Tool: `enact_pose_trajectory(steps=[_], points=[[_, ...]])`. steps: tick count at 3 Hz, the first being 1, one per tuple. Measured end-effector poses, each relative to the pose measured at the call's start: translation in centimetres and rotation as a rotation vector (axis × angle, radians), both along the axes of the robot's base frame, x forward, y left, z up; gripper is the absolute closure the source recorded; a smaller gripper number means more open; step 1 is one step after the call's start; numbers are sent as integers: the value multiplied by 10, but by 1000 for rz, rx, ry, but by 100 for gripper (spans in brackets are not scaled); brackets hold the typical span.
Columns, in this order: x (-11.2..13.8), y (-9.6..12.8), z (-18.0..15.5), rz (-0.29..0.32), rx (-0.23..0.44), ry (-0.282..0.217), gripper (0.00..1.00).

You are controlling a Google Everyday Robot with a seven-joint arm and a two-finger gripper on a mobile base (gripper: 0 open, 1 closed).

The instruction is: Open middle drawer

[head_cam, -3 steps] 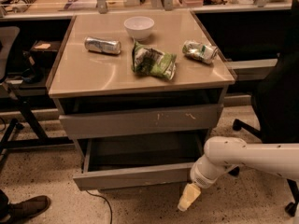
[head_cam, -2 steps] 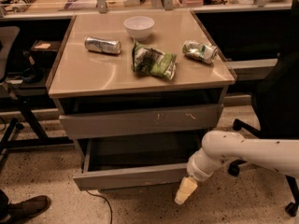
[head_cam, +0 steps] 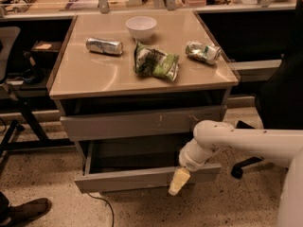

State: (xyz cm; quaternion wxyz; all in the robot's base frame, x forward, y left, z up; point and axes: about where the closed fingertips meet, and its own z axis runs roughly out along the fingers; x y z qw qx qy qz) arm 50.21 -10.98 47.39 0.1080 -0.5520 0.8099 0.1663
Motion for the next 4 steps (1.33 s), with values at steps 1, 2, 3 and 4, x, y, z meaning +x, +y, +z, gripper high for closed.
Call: enact_pose_trajectory(steps=[1,2,3,4], points=[[-3,14,-25,33,-26,57,0],[-15,15,-49,45,-49,126,0],[-24,15,-65,62,-68,174,0],[-24,15,-62,62,-68,174,0]])
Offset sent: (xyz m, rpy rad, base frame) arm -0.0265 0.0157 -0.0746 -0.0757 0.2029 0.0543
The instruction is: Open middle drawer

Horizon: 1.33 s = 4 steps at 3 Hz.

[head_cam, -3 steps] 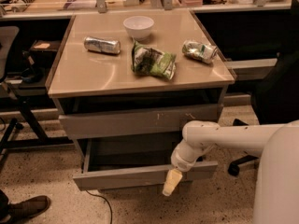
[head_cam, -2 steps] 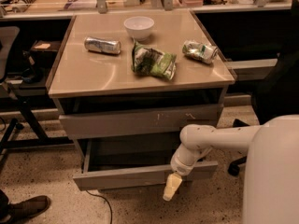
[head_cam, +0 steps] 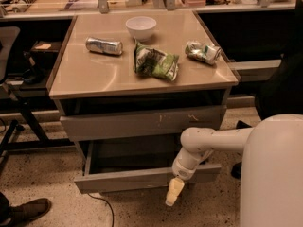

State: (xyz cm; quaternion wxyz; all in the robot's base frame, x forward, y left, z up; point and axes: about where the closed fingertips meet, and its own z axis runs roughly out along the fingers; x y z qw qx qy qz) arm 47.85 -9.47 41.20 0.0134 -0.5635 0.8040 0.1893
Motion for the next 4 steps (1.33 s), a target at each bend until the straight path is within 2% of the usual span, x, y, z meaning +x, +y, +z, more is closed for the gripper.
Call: enact_pose_trajectory(steps=[1,2,3,4], points=[[-57,-25,36,-29,39,45,0],[-57,-25,36,-29,39,45,0],[-40,-21,21,-15,37,57,0],[-44,-29,-8,-5,5,119,0]])
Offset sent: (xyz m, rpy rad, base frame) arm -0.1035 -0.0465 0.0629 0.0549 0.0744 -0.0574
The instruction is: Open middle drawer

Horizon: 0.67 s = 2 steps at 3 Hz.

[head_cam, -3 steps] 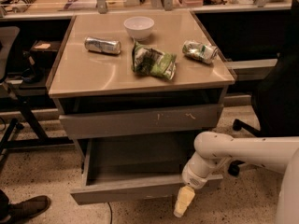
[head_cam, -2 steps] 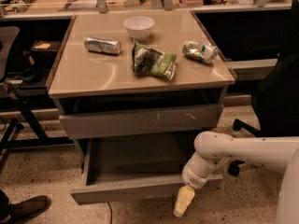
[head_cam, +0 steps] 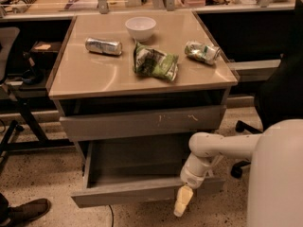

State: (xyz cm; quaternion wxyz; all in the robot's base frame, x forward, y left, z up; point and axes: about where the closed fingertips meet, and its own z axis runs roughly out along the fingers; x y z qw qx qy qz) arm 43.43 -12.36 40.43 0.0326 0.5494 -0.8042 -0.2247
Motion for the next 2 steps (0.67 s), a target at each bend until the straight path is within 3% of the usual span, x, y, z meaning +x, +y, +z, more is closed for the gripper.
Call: enact_pose_trajectory(steps=[1,2], points=[[-1,-1,2,0,-2,4,0],[-19,-16,6,-20,-33,38,0]])
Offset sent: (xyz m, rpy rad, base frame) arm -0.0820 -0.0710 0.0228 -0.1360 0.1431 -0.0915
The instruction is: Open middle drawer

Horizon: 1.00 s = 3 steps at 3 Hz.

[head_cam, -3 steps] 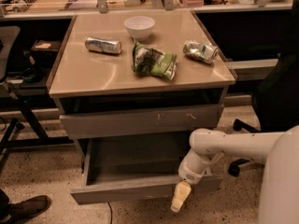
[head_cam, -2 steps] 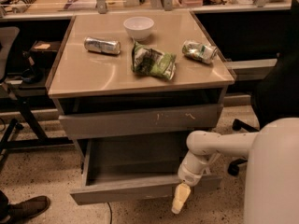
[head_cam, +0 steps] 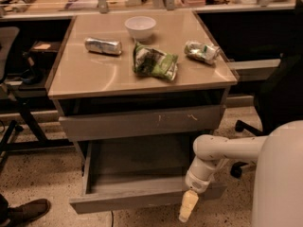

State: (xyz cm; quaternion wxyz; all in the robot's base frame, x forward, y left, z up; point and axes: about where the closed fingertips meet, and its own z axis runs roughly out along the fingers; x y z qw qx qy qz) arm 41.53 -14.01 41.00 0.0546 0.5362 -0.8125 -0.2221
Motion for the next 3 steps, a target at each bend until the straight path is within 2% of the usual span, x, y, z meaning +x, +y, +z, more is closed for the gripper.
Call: enact_pose_trajectory(steps=[1,2,3], points=[[-34,-25,17,-44,-34,34,0],[-34,-26,18,-47,-36,36,0],[-71,-47,34,-116,-52,63,0]])
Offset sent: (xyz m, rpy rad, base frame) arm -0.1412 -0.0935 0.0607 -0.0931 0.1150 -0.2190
